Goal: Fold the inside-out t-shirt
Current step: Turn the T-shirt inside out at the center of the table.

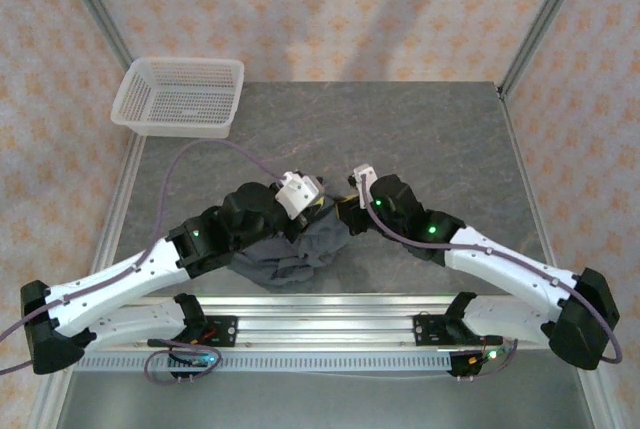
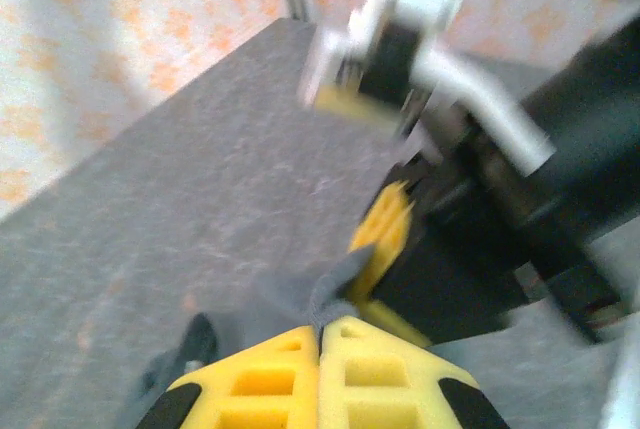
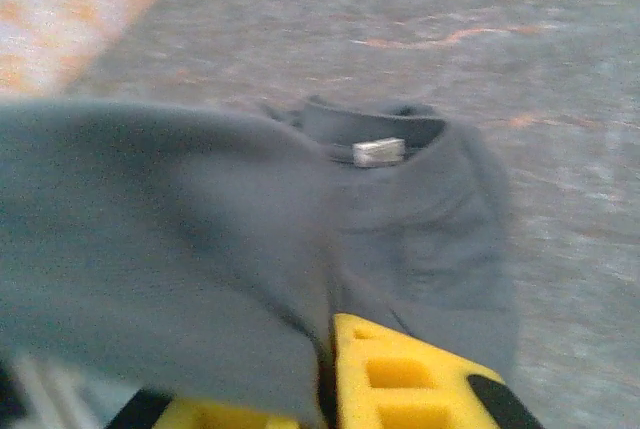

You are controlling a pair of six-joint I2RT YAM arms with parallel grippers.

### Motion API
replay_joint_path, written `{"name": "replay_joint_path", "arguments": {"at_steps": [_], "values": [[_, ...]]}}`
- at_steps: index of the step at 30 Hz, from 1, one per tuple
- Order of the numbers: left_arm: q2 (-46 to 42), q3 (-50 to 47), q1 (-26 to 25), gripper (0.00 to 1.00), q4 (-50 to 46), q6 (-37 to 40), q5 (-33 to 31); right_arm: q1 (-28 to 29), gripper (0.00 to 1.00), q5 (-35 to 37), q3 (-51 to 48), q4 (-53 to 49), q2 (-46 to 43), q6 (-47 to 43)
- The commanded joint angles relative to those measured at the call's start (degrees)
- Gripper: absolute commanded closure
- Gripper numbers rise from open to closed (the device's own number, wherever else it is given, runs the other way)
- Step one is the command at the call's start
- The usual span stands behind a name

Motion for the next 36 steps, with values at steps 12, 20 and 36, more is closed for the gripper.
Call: {"name": "replay_joint_path", "arguments": {"at_steps": [12, 20, 36], "values": [[8.42, 15.58, 0.95, 1.0, -10.66, -20.6, -0.22, 20.99, 0.52, 27.13, -10.02, 11.25, -20.61, -6.49], [6.79, 14.84, 1.28, 1.0, -9.87, -20.47, 1.75, 21.66, 0.54, 30.83, -10.77, 18.62, -15.16, -8.76], [4.96, 15.69, 1.6, 1.0, -12.01, -21.97, -3.82, 14.79, 1.0, 27.19, -6.95, 14.38, -7.84, 0.12]]}}
